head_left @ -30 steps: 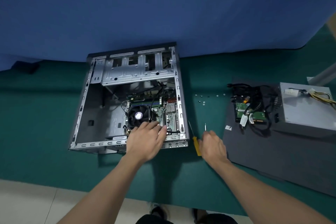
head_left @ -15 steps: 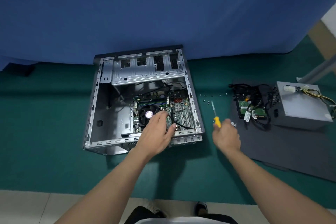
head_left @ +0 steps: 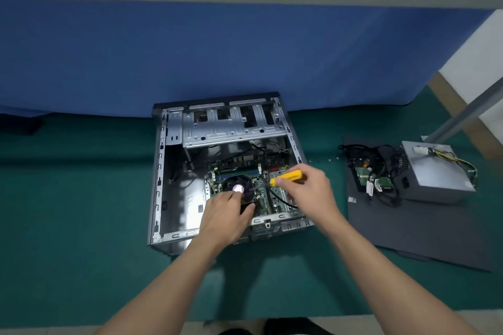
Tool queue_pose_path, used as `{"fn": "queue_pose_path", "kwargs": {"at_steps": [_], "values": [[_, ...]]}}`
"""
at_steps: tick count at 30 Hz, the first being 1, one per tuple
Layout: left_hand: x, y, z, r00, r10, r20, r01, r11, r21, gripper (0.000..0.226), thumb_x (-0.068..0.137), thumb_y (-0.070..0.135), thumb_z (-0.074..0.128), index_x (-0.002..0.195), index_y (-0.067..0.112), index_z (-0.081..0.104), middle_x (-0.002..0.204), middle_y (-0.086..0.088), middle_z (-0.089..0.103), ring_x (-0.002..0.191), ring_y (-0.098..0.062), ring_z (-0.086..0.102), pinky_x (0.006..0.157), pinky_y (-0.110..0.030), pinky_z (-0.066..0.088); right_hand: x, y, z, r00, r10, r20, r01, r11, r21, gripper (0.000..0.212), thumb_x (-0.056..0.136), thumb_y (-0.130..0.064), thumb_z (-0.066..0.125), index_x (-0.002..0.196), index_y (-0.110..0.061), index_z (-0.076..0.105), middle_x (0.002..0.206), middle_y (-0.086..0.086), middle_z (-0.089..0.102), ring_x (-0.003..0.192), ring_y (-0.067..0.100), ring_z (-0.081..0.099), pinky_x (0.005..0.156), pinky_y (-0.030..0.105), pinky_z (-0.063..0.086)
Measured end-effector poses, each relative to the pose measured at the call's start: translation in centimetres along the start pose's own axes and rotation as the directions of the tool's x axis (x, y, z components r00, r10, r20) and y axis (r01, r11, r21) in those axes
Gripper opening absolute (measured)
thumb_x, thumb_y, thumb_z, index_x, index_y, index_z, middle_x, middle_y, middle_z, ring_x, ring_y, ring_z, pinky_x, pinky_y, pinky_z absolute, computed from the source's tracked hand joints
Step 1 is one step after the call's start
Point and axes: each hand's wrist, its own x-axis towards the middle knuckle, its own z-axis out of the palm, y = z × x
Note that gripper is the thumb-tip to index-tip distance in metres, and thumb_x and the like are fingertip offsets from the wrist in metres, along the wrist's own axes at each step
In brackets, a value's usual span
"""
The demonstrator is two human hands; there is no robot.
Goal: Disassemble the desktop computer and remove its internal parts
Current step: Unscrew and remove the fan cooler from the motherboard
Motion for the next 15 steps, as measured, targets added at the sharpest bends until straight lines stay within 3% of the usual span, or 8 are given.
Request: {"fn": "queue_pose_path", "kwargs": {"at_steps": [3, 6, 11, 13, 15], "values": [[0.8, -0.3, -0.5, 0.997, -0.066, 0.04, 0.07, 0.99, -0.123, 0.033, 0.095, 0.044, 0.046, 0.113, 0.019, 0.059, 0.118, -0.003, 0.062, 0.11, -0.023, 0.052, 0.092, -0.038, 0.042, 1.2, 0.2, 1.8, 0.996, 0.029, 0.081, -0.018, 0.99, -0.137, 0.014, 0.08, -0.022, 0.073, 0.072, -0.019, 0.061, 0.064, 0.002, 0.065, 0.058, 0.02, 0.065, 0.052, 0.03, 0.053], [1.0, -0.7, -0.7, 0.988, -0.146, 0.06, 0.154, 0.97, -0.187, 0.025, 0.094, 0.038, 0.051, 0.108, 0.019, 0.06, 0.111, -0.003, 0.063, 0.103, -0.023, 0.054, 0.088, -0.039, 0.045, 2.6, 0.9, 2.6, 0.99, 0.008, 0.143, 0.028, 0.969, -0.247, 0.018, 0.081, -0.015, 0.071, 0.072, -0.023, 0.057, 0.063, -0.006, 0.06, 0.048, 0.001, 0.056, 0.039, 0.009, 0.036], [1.8, -0.7, -0.8, 0.962, -0.26, 0.081, 0.272, 0.938, -0.215, 0.023, 0.095, 0.032, 0.054, 0.112, 0.018, 0.058, 0.11, -0.003, 0.063, 0.088, -0.015, 0.051, 0.076, -0.028, 0.042, 4.6, 1.9, 2.3, 0.989, -0.06, 0.135, 0.103, 0.934, -0.342, 0.012, 0.085, -0.015, 0.067, 0.083, -0.024, 0.059, 0.07, -0.007, 0.059, 0.051, 0.0, 0.052, 0.039, 0.01, 0.034], [2.3, -0.4, -0.8, 0.955, -0.281, 0.092, 0.295, 0.927, -0.232, 0.024, 0.095, 0.033, 0.054, 0.115, 0.018, 0.055, 0.115, -0.003, 0.06, 0.092, -0.016, 0.053, 0.08, -0.03, 0.045, 5.5, 2.0, 2.0, 0.992, -0.103, 0.07, 0.121, 0.925, -0.361, 0.014, 0.084, -0.015, 0.067, 0.085, -0.022, 0.055, 0.072, -0.006, 0.058, 0.059, 0.003, 0.052, 0.041, 0.011, 0.03], [2.9, -0.2, -0.9, 0.953, -0.283, 0.104, 0.3, 0.925, -0.234, 0.032, 0.094, 0.032, 0.057, 0.123, 0.018, 0.051, 0.126, -0.004, 0.056, 0.108, -0.02, 0.053, 0.093, -0.036, 0.047, 6.4, 1.9, 1.6, 0.99, -0.144, 0.002, 0.134, 0.914, -0.382, 0.014, 0.083, -0.015, 0.067, 0.084, -0.019, 0.054, 0.069, -0.004, 0.056, 0.062, 0.01, 0.053, 0.048, 0.019, 0.035]]}}
